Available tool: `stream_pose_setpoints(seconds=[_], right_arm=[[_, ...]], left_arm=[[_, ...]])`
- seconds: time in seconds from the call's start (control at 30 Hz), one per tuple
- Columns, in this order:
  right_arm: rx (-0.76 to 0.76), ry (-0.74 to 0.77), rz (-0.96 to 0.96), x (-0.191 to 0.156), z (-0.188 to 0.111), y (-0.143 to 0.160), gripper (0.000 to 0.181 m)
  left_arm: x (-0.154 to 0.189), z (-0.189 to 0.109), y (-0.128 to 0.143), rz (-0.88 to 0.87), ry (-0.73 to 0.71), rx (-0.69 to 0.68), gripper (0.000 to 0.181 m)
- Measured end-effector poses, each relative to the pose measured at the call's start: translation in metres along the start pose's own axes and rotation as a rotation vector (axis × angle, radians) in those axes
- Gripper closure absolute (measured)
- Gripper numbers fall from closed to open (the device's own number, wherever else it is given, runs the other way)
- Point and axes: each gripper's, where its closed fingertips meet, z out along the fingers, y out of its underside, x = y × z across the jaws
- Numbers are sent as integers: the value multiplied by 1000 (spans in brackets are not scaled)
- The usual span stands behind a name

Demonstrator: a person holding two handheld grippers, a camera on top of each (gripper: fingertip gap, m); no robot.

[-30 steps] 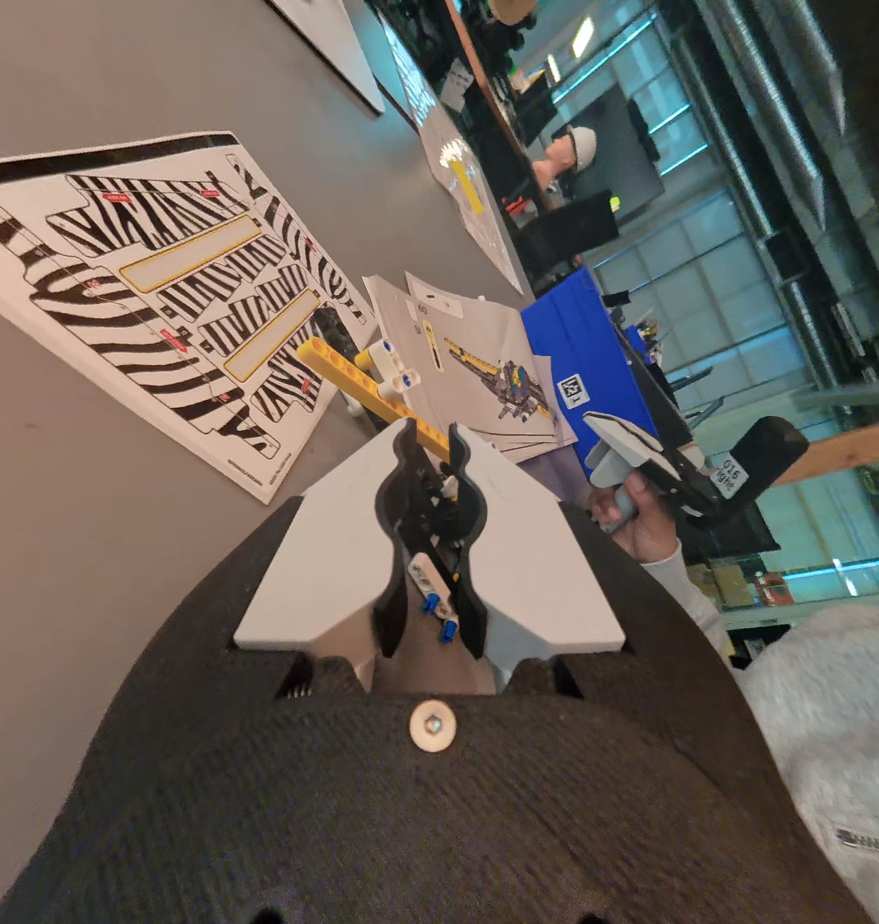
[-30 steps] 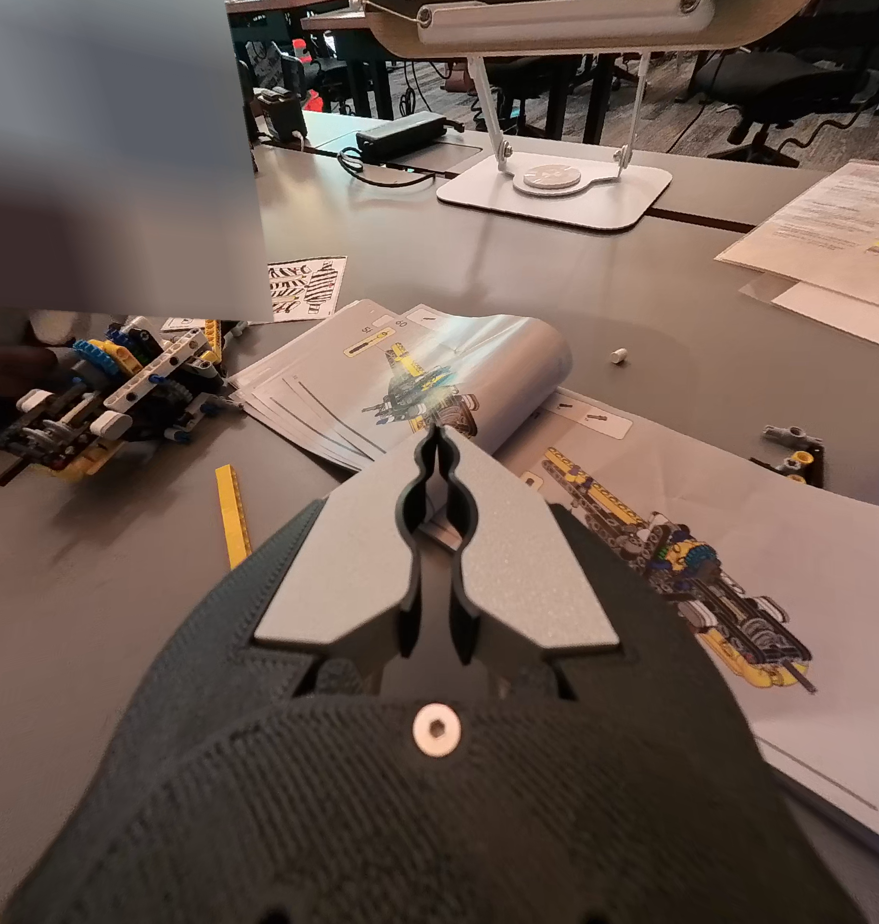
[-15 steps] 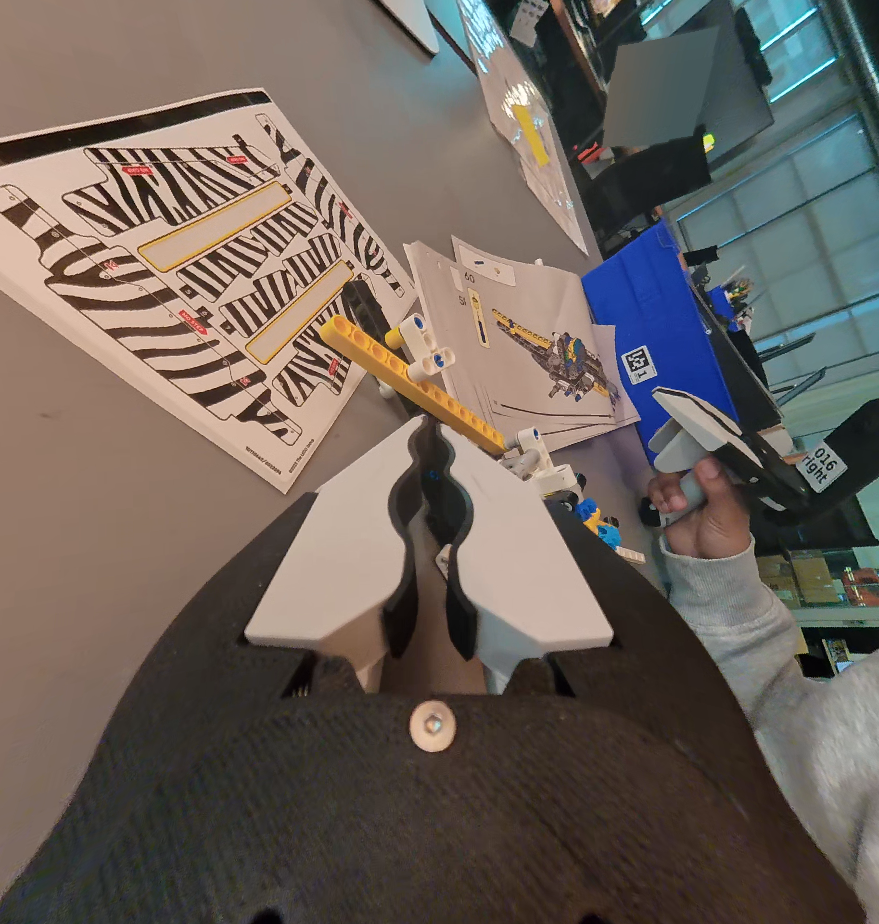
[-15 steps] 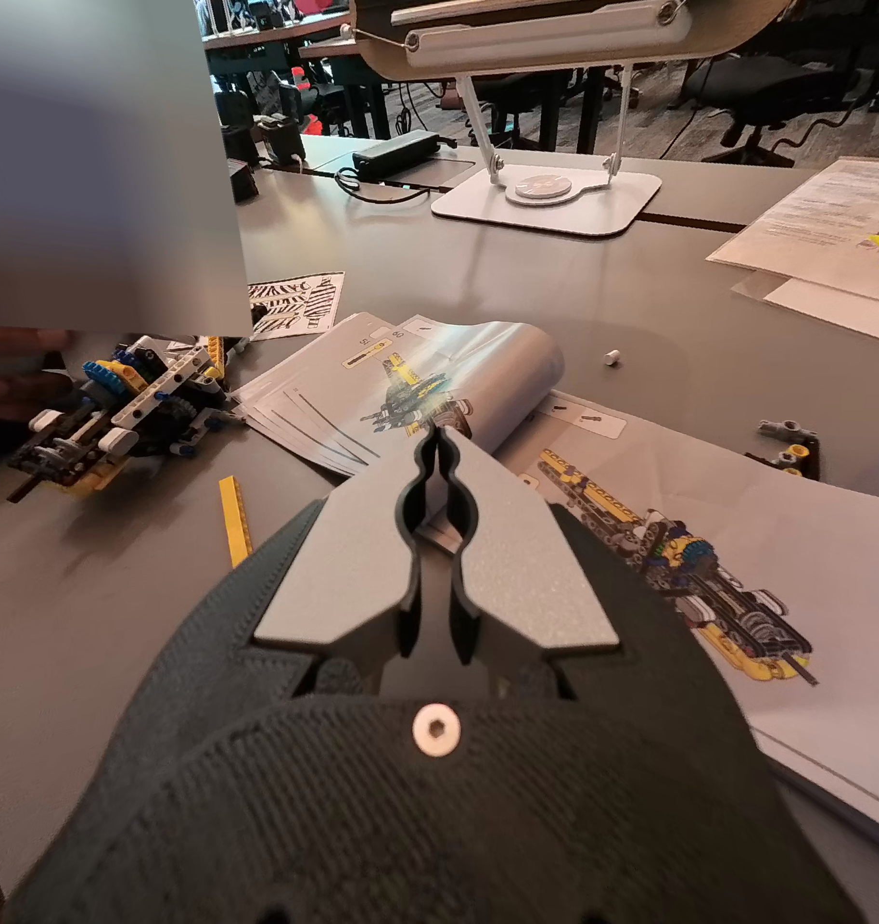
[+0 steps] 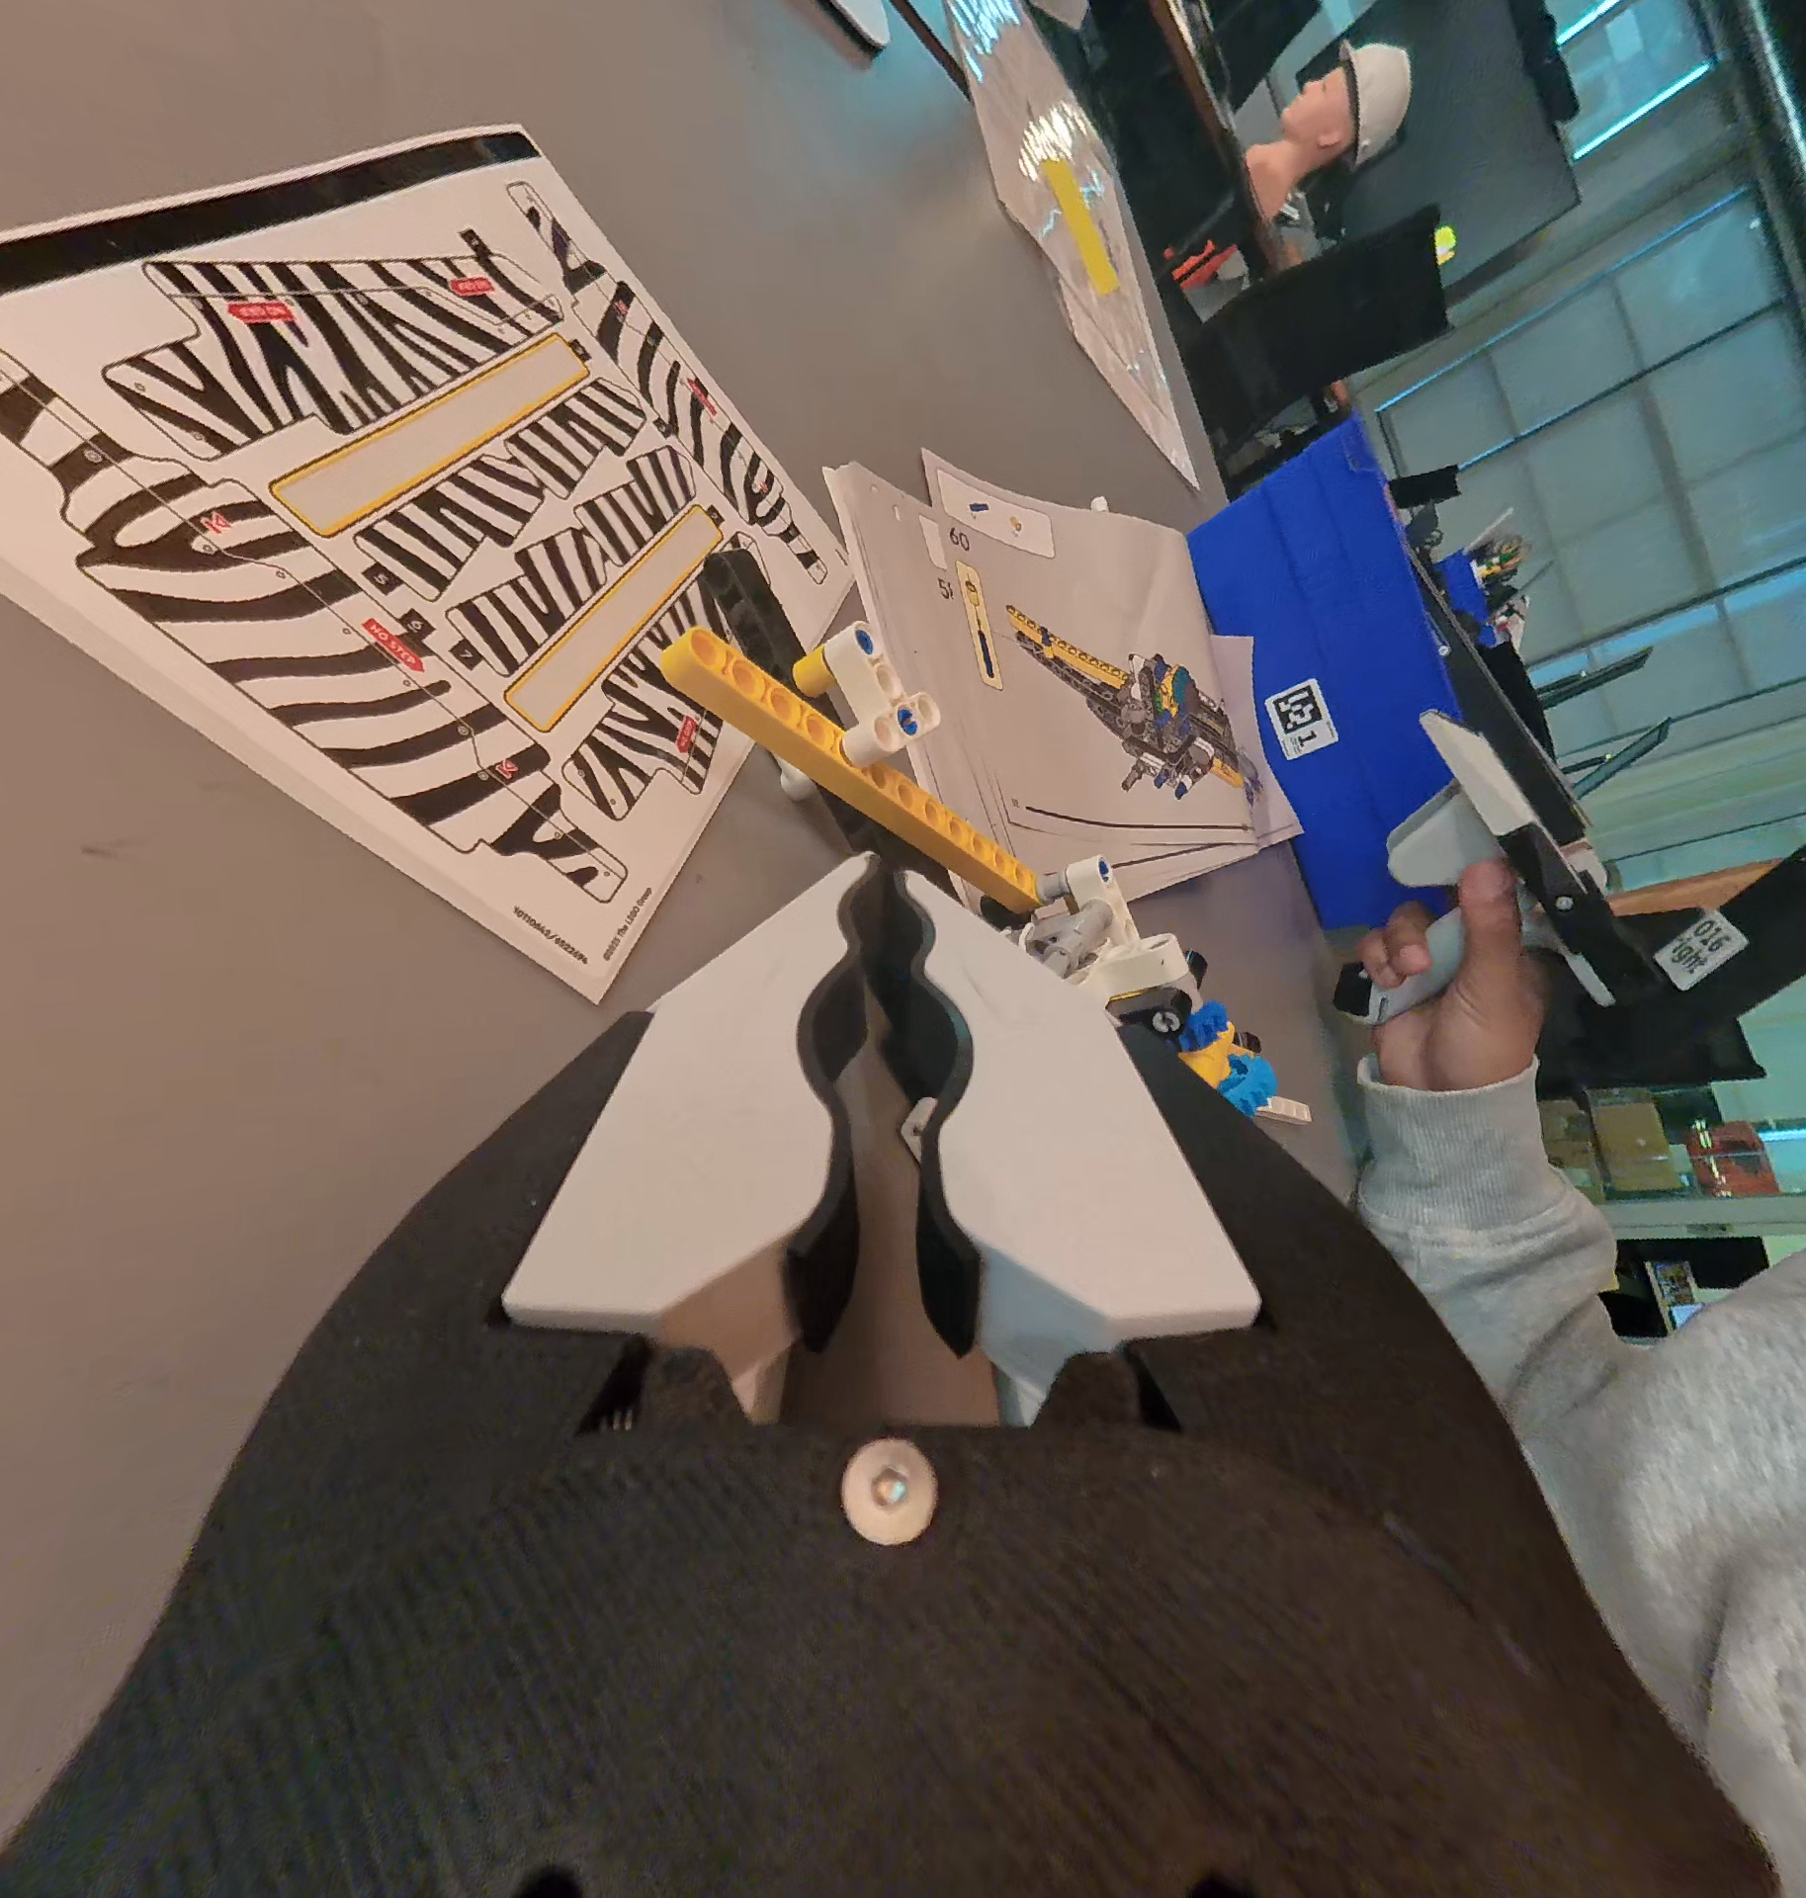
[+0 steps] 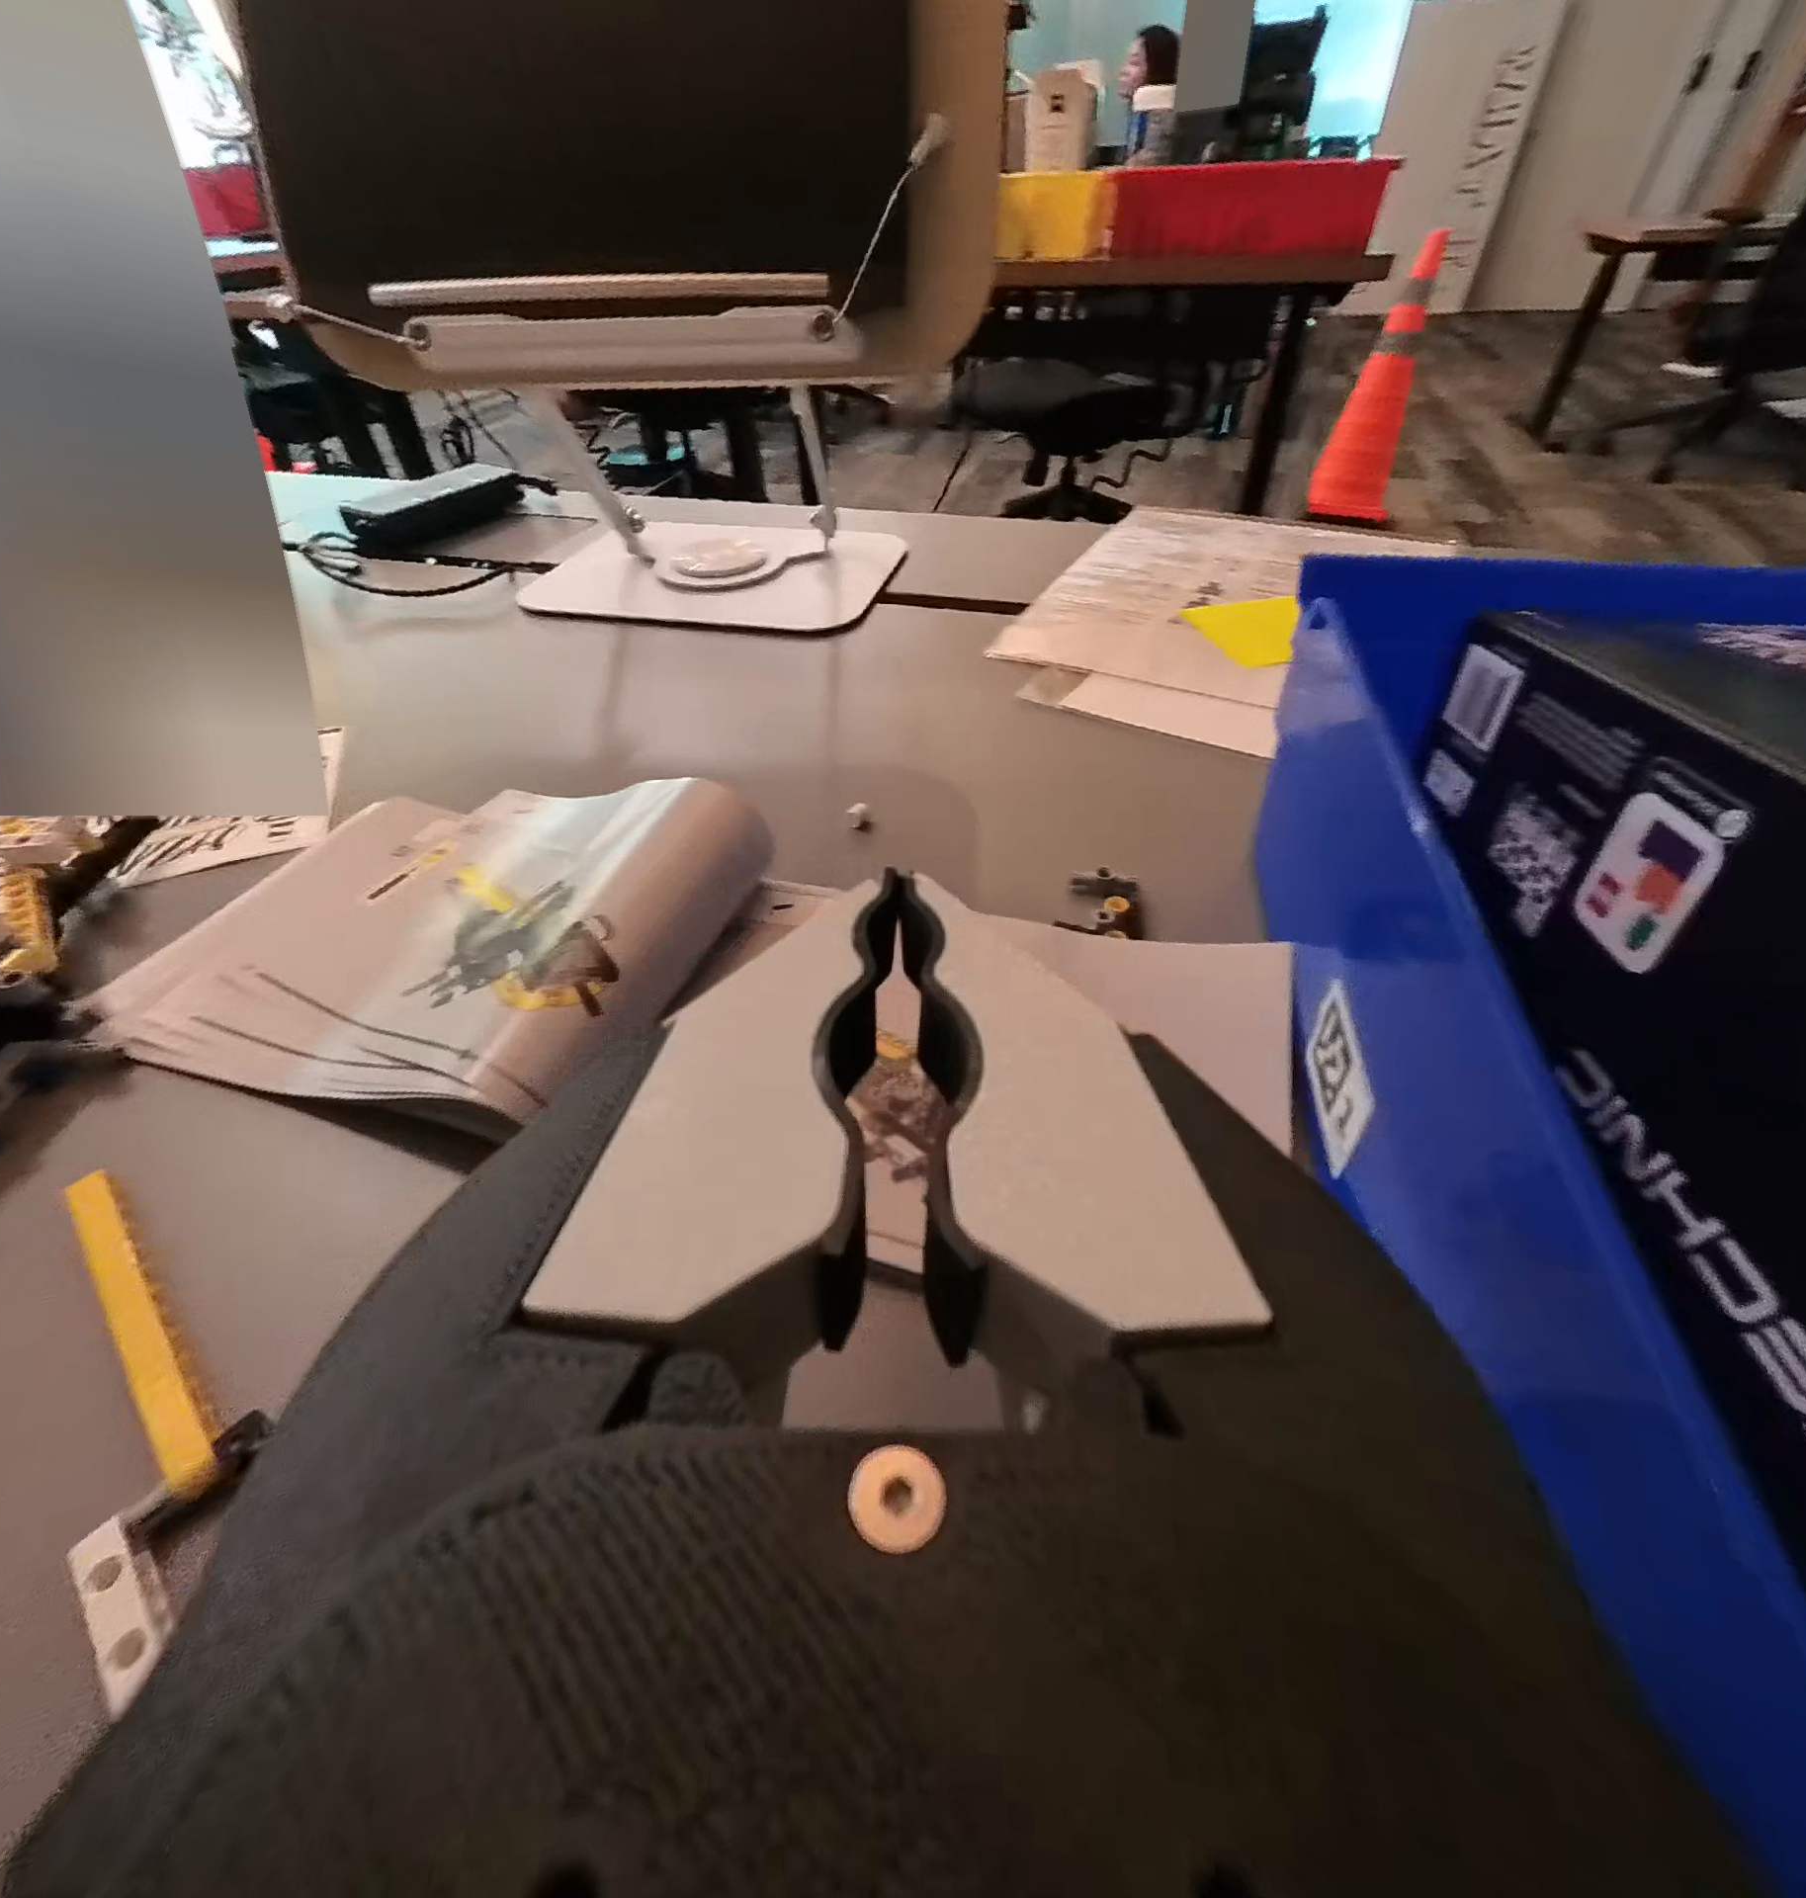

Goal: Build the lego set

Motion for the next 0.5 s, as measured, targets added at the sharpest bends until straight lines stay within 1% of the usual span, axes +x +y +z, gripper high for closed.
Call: stream_pose_setpoints(seconds=[0.03,0.13,0.2,0.27,0.37,0.5], right_arm=[[25,11,0,2,-2,-4,181],[196,50,-4,7,-21,-34,181],[259,68,-10,9,-30,-44,181],[274,51,15,8,-30,-44,181],[243,-5,66,2,-23,-36,181],[258,20,53,5,-24,-37,181]], left_arm=[[1,0,0,0,8,-1,181],[4,-1,-1,-12,45,4,181],[5,-2,-2,-16,55,11,181],[5,-1,-1,-11,54,4,181],[6,-1,0,0,53,-6,181],[6,-1,0,-2,57,-2,181]])
